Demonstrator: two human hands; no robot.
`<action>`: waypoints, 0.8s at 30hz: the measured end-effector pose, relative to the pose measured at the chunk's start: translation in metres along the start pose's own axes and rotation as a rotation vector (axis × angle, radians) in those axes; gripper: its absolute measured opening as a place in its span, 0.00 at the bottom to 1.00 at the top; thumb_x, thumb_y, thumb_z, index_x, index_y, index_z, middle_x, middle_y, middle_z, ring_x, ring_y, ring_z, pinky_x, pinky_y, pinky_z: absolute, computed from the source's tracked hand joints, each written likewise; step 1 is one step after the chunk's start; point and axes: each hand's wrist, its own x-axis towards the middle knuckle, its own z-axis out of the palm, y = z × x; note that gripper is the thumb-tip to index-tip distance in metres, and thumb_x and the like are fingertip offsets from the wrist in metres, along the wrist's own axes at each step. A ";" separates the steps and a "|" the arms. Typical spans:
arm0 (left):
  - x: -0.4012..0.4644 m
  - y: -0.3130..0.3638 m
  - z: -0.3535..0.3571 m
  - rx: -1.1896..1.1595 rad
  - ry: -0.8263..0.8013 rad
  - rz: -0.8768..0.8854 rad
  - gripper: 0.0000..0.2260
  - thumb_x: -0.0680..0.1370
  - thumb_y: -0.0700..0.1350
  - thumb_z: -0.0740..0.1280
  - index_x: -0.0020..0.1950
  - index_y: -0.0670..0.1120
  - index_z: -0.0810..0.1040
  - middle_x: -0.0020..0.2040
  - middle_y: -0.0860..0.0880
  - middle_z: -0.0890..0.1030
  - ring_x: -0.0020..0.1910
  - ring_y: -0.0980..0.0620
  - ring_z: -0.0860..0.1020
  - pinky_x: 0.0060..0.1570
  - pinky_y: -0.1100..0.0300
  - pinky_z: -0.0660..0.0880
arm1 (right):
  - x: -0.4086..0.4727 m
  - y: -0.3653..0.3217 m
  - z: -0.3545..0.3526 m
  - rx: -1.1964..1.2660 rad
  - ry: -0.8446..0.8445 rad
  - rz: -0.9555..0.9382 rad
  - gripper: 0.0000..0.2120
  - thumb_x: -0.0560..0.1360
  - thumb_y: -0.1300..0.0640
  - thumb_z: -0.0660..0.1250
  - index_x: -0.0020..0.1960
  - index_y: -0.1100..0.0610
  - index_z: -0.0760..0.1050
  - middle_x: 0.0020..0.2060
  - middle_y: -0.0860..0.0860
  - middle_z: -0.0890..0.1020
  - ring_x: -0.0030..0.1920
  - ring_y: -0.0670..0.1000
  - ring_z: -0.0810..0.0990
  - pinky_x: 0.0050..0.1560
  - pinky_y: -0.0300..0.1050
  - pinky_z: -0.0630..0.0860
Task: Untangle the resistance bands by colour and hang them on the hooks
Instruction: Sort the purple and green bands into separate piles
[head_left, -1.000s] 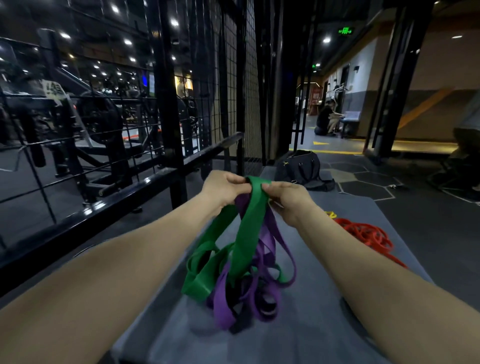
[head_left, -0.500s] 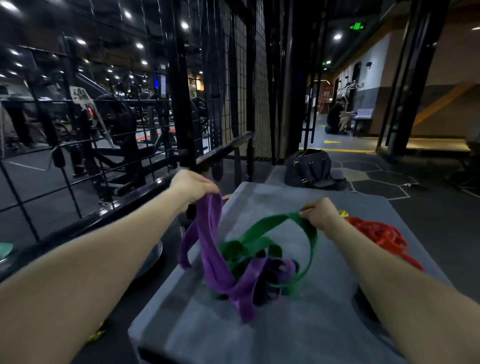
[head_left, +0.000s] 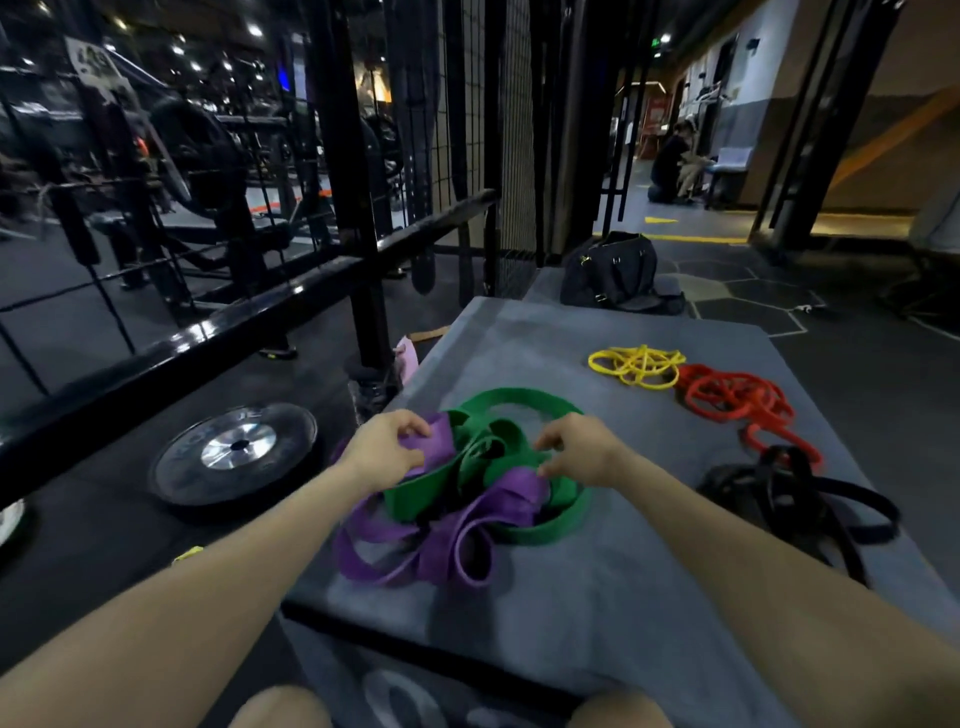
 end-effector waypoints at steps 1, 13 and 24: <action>-0.003 -0.005 0.004 0.017 0.012 -0.008 0.10 0.70 0.37 0.69 0.48 0.48 0.78 0.51 0.45 0.77 0.48 0.49 0.75 0.51 0.61 0.71 | -0.002 0.003 0.006 0.017 -0.009 0.010 0.21 0.70 0.55 0.73 0.61 0.61 0.77 0.60 0.55 0.80 0.57 0.51 0.77 0.53 0.40 0.70; -0.059 0.002 0.065 0.305 -0.053 0.108 0.22 0.69 0.44 0.72 0.56 0.47 0.64 0.54 0.45 0.73 0.49 0.40 0.77 0.45 0.51 0.72 | -0.012 0.014 0.046 0.219 0.139 0.137 0.26 0.71 0.43 0.69 0.64 0.57 0.74 0.64 0.58 0.76 0.65 0.56 0.74 0.64 0.48 0.70; -0.019 0.009 0.014 -0.231 0.398 0.038 0.06 0.73 0.42 0.68 0.45 0.50 0.72 0.31 0.55 0.71 0.32 0.54 0.68 0.36 0.60 0.65 | -0.014 0.025 0.055 0.138 0.004 0.197 0.26 0.75 0.45 0.64 0.66 0.61 0.69 0.62 0.60 0.76 0.63 0.59 0.74 0.60 0.48 0.70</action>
